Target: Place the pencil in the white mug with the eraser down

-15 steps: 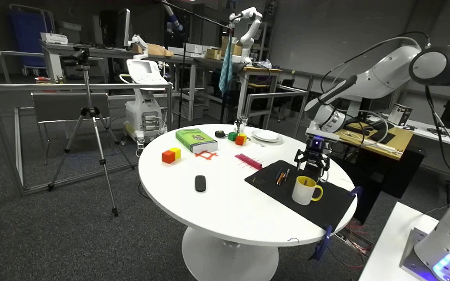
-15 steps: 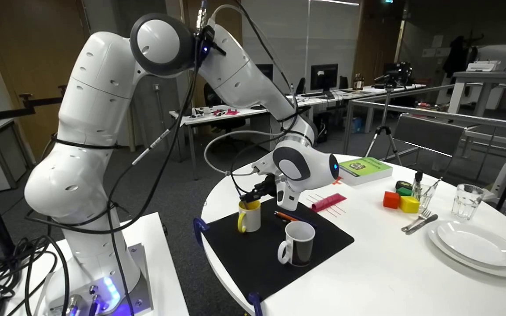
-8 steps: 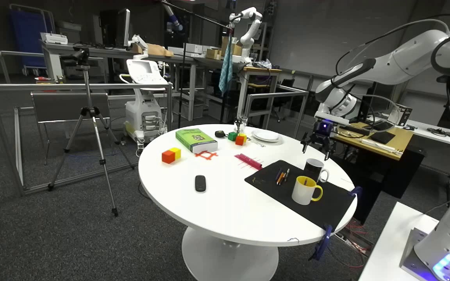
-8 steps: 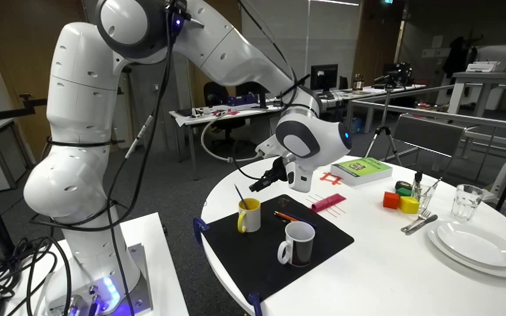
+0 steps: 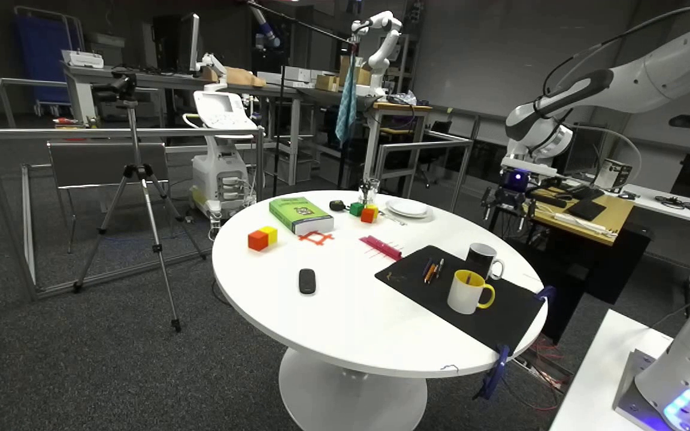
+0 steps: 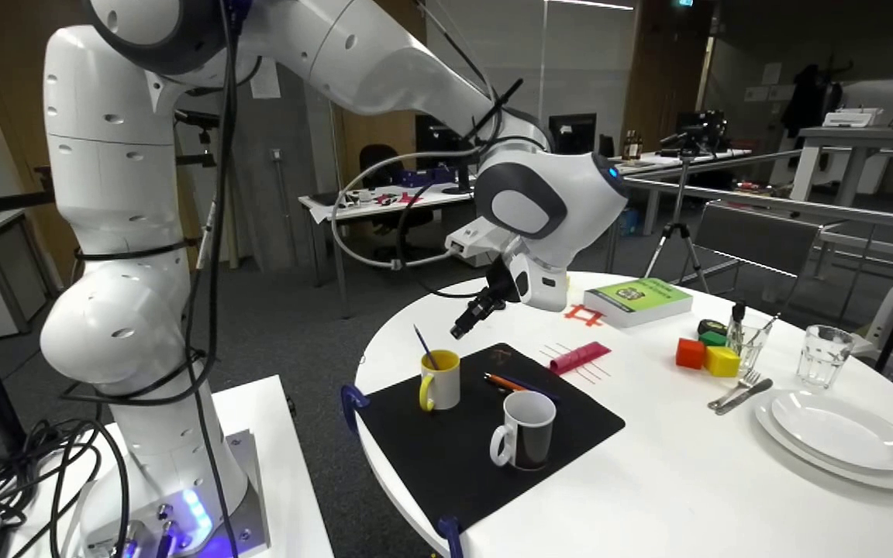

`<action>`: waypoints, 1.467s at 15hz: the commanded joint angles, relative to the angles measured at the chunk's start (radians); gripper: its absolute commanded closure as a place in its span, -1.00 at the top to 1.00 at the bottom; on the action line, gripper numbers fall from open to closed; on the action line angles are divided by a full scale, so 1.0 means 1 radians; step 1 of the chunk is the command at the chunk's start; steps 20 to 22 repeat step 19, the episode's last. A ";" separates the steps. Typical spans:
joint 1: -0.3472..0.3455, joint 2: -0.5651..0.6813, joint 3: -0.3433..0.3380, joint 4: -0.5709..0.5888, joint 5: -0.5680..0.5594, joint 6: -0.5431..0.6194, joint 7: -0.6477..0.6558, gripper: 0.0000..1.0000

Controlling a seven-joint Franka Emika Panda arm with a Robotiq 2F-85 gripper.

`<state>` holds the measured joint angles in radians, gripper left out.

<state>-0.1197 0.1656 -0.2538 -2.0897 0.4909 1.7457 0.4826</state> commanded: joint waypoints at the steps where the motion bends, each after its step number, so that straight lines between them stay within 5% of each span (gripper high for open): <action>1: -0.002 -0.166 0.011 -0.139 -0.115 0.137 0.090 1.00; 10: -0.017 -0.365 0.096 -0.296 -0.320 0.291 0.314 1.00; 11: -0.022 -0.290 0.085 -0.232 -0.283 0.256 0.260 1.00; 22: -0.023 -0.329 0.103 -0.265 -0.298 0.259 0.291 1.00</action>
